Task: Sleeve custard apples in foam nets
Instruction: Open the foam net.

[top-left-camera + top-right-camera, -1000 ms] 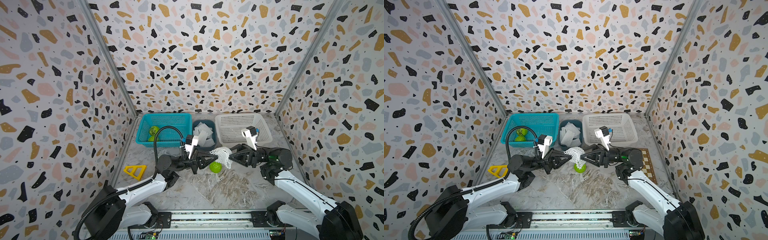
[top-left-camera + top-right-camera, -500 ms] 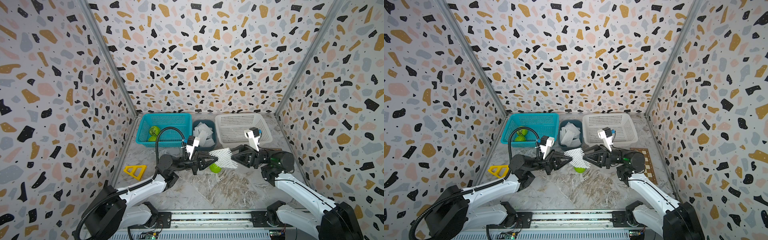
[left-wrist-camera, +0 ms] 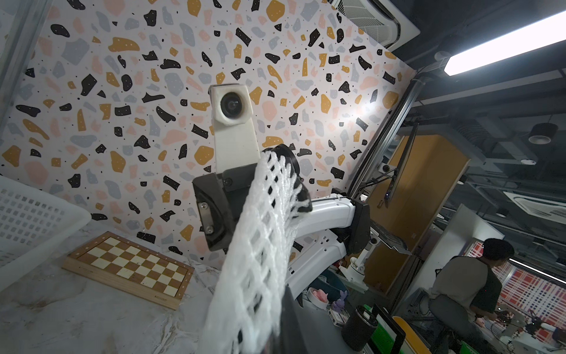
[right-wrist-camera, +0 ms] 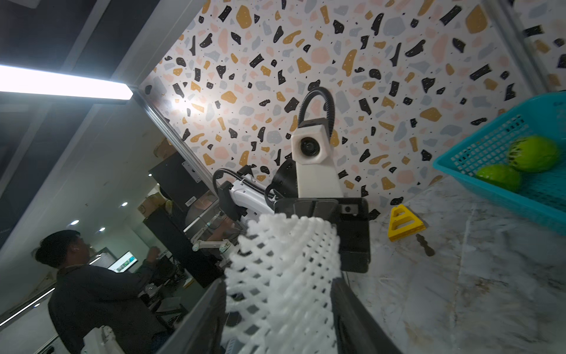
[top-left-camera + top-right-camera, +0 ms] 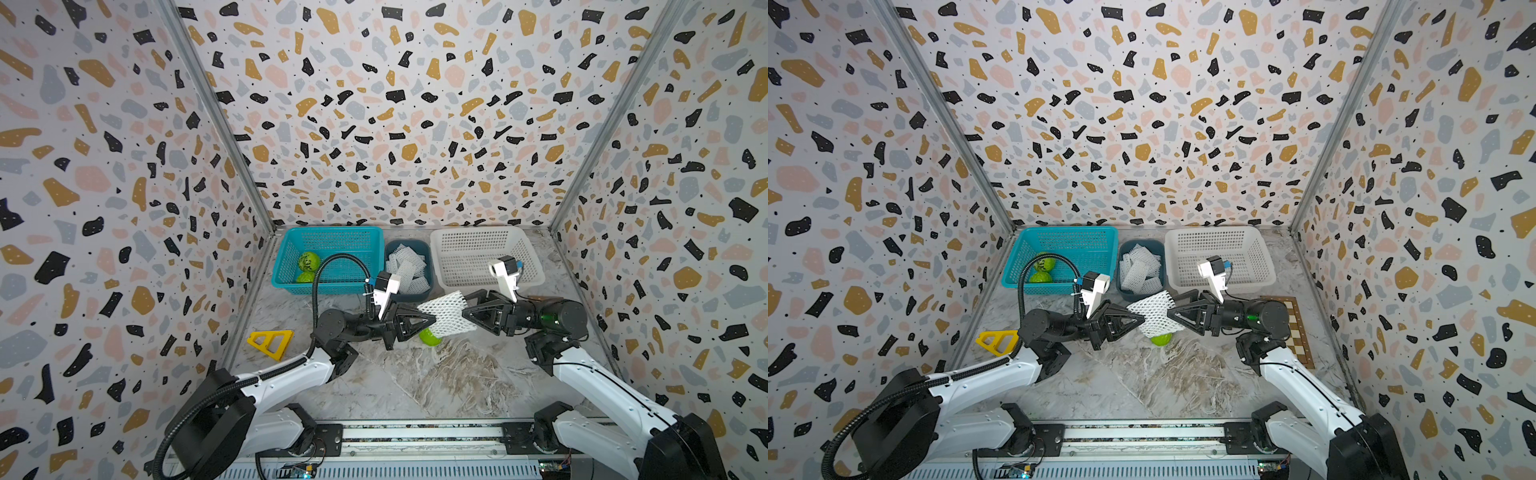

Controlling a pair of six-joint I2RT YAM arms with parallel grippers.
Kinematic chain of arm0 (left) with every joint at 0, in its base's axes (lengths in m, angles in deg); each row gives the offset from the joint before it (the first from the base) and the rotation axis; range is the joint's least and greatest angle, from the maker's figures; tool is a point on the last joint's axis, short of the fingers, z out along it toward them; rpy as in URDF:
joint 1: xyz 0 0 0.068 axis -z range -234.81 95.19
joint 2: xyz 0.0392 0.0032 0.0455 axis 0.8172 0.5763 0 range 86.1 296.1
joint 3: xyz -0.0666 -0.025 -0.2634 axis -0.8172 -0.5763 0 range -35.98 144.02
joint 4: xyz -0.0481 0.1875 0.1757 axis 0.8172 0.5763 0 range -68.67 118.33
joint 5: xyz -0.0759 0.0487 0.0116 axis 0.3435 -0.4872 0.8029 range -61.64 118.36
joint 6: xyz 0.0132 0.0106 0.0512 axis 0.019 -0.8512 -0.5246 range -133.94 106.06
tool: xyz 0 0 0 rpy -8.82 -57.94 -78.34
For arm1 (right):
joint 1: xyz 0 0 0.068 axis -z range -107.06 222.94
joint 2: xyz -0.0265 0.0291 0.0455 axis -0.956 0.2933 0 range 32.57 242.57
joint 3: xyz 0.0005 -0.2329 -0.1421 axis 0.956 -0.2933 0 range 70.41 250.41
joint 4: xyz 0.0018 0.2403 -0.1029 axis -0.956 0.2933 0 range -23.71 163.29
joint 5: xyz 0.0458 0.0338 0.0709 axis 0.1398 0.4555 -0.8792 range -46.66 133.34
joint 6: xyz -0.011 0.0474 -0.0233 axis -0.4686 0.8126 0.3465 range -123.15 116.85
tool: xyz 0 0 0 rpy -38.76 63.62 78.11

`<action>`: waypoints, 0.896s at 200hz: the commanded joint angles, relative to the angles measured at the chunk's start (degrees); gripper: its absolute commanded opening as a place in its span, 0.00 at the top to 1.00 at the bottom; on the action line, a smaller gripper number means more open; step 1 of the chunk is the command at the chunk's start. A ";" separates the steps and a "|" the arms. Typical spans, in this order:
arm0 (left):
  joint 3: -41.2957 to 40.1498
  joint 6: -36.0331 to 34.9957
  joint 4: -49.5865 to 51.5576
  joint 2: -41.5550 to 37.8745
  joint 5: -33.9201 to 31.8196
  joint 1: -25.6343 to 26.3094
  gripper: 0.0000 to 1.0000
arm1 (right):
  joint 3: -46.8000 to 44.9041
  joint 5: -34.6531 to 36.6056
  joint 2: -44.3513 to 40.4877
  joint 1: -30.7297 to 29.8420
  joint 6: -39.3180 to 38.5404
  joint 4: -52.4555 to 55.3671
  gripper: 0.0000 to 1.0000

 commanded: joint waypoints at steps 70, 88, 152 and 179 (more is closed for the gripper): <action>2.04 -0.13 -3.04 -0.47 1.68 -0.41 1.00 | -5.38 4.26 1.64 3.39 3.54 -1.88 0.41; 3.43 1.20 -5.65 1.69 2.36 -0.26 1.00 | -4.51 4.74 3.46 -0.03 3.32 -3.23 0.41; 5.84 1.61 -6.93 4.97 4.00 -0.12 1.00 | -2.43 1.18 6.92 -5.22 11.19 -19.16 0.37; 6.57 1.61 -6.87 5.04 4.62 0.24 1.00 | -0.47 -0.02 6.95 -9.16 7.36 -15.68 0.36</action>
